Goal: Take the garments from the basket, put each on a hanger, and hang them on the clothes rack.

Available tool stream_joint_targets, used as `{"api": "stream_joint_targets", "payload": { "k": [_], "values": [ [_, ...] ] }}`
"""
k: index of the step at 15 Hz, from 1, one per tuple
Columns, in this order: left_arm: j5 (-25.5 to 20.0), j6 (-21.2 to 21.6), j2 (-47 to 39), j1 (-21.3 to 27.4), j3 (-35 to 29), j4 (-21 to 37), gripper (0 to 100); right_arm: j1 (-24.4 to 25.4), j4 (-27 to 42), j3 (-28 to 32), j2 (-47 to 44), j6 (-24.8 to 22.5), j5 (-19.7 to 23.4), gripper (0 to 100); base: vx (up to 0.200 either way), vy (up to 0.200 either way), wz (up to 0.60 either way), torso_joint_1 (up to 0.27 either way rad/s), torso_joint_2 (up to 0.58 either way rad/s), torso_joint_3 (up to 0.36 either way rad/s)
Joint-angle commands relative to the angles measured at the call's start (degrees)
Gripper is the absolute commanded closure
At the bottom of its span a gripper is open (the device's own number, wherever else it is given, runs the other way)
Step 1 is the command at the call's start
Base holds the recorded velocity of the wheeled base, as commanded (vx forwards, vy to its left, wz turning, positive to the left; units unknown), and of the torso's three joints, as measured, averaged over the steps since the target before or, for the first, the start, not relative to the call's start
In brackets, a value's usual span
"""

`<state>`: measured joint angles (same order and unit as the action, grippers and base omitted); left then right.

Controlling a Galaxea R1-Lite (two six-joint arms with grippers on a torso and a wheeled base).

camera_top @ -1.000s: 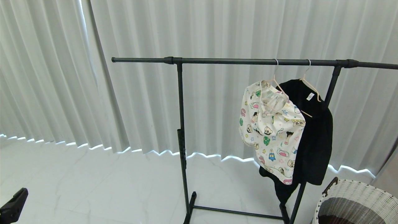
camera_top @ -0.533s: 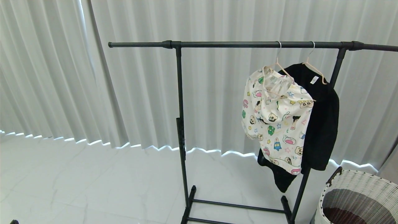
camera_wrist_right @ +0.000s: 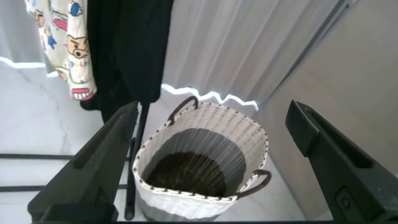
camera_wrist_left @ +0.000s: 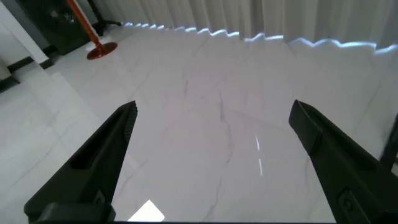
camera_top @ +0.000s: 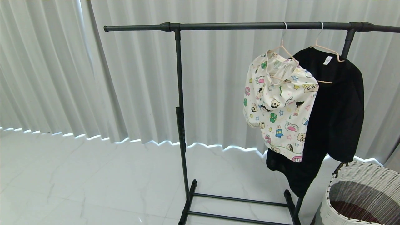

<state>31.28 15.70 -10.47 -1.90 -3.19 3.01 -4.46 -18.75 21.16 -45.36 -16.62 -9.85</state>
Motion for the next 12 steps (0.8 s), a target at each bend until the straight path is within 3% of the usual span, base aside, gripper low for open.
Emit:
{"api": "stream_joint_targets", "payload": {
  "k": [1, 7, 10, 11, 12],
  "values": [
    [0.01, -0.14, 7.48, 0.50, 0.21, -0.02, 0, 0.07, -0.06, -1.83, 2.91, 0.00, 0.01, 0, 0.000, 0.000, 0.00, 0.000, 0.00, 0.000],
    [0.01, -0.94, 10.47, 2.17, 0.56, -0.20, 0, 0.16, 0.12, -10.79, 16.18, 0.00, 2.20, 0, 0.000, 0.000, 0.00, -0.035, 0.05, 0.043],
    [-0.70, -3.66, 10.47, 2.17, 0.65, -0.29, 0, 0.16, 0.73, -18.26, 27.61, 1.41, 7.92, 0, 0.000, 0.000, 0.00, -0.019, 0.06, 0.034],
    [-3.16, -4.01, 10.47, 2.17, 0.73, -0.29, 0, 0.16, 2.75, -21.16, 34.20, 1.41, 9.32, 0, 0.000, 0.000, 0.00, 0.000, 0.00, 0.000],
    [-6.67, -6.21, 10.47, 2.17, 0.91, -0.29, 0, 0.16, 10.66, -21.16, 40.79, 1.67, 9.32, 0, 0.000, 0.000, 0.00, 0.000, 0.00, 0.000]
  ]
}}
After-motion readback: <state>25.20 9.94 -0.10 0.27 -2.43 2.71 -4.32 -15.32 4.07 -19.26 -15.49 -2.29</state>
